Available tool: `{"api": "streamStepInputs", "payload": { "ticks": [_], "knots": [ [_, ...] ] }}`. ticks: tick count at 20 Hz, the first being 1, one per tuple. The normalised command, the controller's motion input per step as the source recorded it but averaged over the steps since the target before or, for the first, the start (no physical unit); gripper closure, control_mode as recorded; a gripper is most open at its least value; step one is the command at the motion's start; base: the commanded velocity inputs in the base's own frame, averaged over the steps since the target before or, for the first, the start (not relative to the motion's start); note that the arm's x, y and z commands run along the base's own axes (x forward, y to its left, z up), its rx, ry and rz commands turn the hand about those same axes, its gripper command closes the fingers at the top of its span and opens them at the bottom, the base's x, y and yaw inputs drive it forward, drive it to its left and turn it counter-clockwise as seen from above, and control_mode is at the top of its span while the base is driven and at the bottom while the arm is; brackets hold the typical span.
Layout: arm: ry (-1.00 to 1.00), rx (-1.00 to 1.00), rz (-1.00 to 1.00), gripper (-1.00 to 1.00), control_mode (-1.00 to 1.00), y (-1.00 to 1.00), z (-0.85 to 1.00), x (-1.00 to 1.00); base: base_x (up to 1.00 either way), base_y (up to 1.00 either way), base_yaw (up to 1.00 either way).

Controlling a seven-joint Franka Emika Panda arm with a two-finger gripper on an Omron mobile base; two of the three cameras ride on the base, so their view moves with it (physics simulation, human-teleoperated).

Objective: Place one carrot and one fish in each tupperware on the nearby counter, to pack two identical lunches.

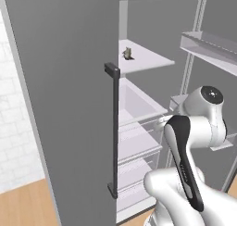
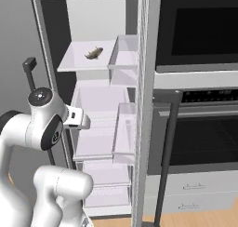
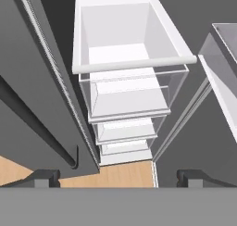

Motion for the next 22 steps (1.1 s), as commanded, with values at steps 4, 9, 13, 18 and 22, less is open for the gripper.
{"api": "streamStepInputs", "payload": {
  "ticks": [4, 9, 13, 18, 22],
  "knots": [
    [0.00, 0.00, 0.00, -1.00, 1.00, 0.00, 0.00, 0.00, 0.10, -0.07, 0.00],
    [0.00, 0.00, 0.00, -1.00, 1.00, 0.00, 0.00, 0.00, 0.07, -0.28, 0.00],
    [0.00, 0.00, 0.00, -1.00, 1.00, 0.00, 0.00, 0.00, 0.18, -0.27, 0.05],
    [0.00, 0.00, 0.00, -1.00, 1.00, 0.00, 0.00, 0.00, 0.40, -0.15, 0.15],
    [0.00, 0.00, 0.00, -1.00, 1.00, 0.00, 0.00, 0.00, 0.38, -0.11, 0.18]
  ]
}}
